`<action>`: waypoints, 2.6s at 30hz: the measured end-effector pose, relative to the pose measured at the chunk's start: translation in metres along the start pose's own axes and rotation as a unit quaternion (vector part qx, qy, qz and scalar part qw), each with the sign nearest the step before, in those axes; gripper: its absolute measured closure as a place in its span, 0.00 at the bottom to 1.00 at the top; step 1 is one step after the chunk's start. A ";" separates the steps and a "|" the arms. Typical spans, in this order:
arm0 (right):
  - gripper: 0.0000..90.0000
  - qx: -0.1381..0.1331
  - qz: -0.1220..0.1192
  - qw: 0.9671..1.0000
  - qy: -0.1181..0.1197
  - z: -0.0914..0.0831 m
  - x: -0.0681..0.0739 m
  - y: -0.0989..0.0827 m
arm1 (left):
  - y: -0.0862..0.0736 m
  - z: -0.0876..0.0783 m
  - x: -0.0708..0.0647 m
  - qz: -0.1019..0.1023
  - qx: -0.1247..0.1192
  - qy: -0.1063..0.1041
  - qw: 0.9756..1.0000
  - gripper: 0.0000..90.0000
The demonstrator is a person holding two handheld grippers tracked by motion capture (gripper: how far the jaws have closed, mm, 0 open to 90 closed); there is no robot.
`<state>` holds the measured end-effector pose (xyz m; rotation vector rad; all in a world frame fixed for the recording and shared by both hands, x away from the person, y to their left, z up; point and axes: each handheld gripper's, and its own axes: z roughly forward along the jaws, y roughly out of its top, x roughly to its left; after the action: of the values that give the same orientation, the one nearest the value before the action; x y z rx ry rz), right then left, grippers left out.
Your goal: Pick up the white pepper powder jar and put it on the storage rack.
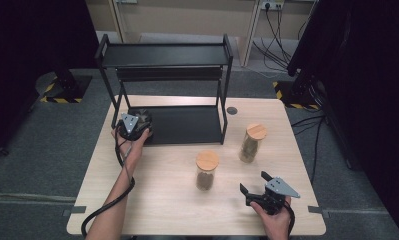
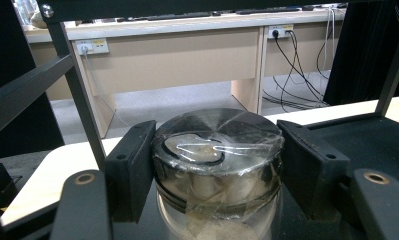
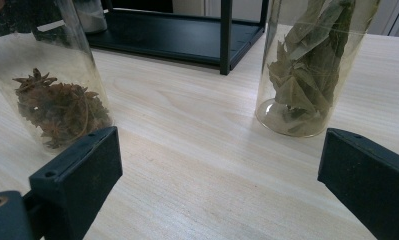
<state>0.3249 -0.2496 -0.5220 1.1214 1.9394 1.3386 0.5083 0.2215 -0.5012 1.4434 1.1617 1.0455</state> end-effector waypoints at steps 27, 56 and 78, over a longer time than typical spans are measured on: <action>0.04 0.003 -0.005 1.000 0.001 0.001 0.001 0.000 | 0.003 -0.015 -0.005 -0.007 -0.002 -0.014 1.000 0.15; 0.04 0.003 -0.003 1.000 0.002 0.000 0.001 0.000 | -0.001 -0.034 -0.018 -0.006 -0.007 -0.025 1.000 0.08; 0.03 0.004 -0.002 1.000 0.002 0.000 0.002 0.000 | -0.007 -0.052 -0.017 -0.009 -0.006 -0.038 0.999 0.08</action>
<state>0.3244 -0.2479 -0.5221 1.1173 1.9508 1.3334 0.4536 0.2139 -0.5010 1.4490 1.1108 0.9756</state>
